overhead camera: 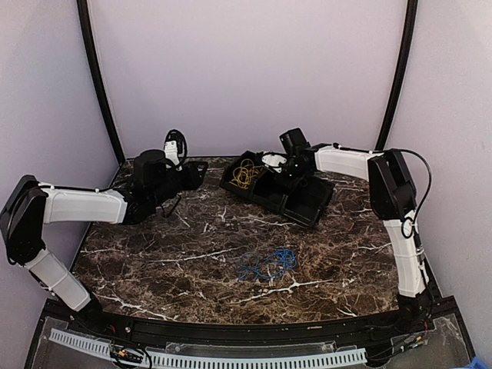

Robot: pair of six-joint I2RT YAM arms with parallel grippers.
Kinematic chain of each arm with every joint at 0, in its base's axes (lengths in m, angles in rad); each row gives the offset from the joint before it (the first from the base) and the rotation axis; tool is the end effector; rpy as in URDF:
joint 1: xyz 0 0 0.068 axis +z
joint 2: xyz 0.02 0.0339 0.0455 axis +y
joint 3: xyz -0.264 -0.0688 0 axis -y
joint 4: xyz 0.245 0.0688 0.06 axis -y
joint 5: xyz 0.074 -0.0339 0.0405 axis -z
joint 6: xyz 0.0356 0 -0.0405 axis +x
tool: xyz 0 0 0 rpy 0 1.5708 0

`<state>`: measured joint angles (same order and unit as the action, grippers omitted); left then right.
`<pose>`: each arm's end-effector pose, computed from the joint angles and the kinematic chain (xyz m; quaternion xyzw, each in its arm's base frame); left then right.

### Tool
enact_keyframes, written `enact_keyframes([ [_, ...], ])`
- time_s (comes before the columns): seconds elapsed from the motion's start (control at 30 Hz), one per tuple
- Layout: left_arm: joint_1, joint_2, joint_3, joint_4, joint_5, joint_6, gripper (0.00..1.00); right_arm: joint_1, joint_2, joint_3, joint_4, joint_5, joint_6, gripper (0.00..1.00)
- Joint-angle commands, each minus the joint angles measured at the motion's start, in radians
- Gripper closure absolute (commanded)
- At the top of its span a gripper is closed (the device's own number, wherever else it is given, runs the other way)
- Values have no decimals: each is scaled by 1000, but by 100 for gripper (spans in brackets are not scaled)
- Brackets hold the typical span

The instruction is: Untangle the cables

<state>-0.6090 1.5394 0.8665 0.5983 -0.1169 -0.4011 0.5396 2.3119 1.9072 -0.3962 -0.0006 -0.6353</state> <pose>0.2893 -0.1967 0.2634 0.0364 0.7319 -0.2911 0.6150 0.4490 0.2689 0.1883 -0.5138 0.7714 -0.0177 0.3751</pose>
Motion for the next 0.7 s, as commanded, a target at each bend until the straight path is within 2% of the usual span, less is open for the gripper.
enact_keyframes([
  [0.0,-6,-39,-41,18,-7,-9,62,51,-53,4,37,54,-35,100],
  [0.13,-6,-47,-60,21,-9,-13,62,64,-45,87,21,6,-19,100],
  [0.43,-8,-79,-97,10,-7,-25,62,70,159,398,-23,-74,47,100],
  [0.67,-9,-96,-107,-10,-15,-19,62,70,206,400,60,-122,98,100],
])
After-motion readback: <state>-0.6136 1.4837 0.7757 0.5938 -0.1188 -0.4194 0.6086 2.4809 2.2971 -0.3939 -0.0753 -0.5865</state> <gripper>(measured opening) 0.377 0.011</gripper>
